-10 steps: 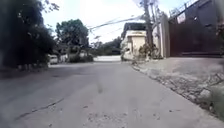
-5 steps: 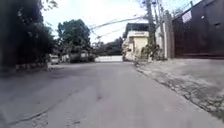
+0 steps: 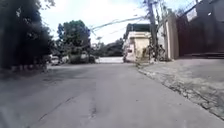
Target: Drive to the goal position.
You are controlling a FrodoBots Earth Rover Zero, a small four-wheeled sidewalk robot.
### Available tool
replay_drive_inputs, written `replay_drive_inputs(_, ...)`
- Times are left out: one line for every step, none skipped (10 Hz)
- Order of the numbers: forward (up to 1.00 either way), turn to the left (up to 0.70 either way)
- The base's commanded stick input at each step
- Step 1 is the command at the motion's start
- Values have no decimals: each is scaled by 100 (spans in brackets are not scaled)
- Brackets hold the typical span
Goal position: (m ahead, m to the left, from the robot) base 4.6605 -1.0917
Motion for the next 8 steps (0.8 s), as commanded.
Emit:
replay_drive_inputs(70, 0)
replay_drive_inputs(70, 0)
replay_drive_inputs(70, -4)
replay_drive_inputs(70, -35)
replay_drive_inputs(70, -35)
replay_drive_inputs(70, -35)
replay_drive_inputs(70, -35)
replay_drive_inputs(70, -21)
